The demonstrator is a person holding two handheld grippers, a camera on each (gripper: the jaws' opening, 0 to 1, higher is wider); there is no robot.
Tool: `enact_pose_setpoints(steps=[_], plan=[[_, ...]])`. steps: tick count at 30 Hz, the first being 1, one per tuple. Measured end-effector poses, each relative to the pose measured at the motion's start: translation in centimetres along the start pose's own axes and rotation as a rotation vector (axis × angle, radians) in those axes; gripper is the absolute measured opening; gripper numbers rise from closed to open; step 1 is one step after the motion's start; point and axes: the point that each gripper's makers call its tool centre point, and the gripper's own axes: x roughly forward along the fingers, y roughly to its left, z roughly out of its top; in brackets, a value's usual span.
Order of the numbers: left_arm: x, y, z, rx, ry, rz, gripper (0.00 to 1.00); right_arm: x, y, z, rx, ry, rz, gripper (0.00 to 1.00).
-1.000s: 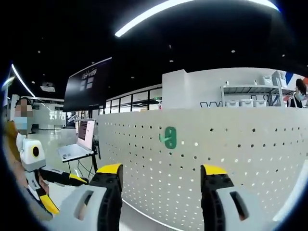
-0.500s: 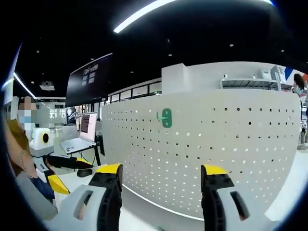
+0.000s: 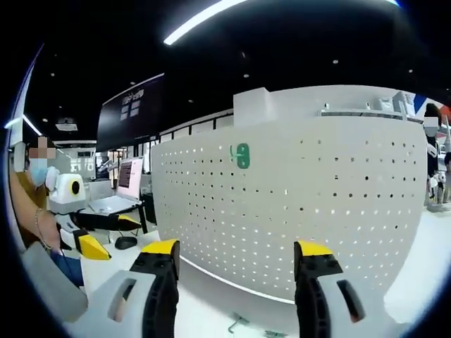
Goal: Insert the hook assembly into the mounting plate slot until the hook locks in place.
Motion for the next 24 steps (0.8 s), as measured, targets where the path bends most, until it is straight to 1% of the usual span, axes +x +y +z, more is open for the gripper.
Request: enact_pose_setpoints(steps=[11,19,24], plan=[[-0.1,0.0,-0.2,-0.001,0.005,-0.004,0.81,-1.7,-0.3,-1.6,0.011,0.035,-0.02,0.64],[-0.3,0.0,-0.6,-0.004,0.013,-0.004,0.81,-3.3,-0.6,-3.2,0.013,0.073,-0.031,0.64],[-0.5,0.0,-0.9,-0.005,0.021,-0.005,0.8,-4.3,-0.9,-4.1,0.03,0.098,-0.046,0.65]])
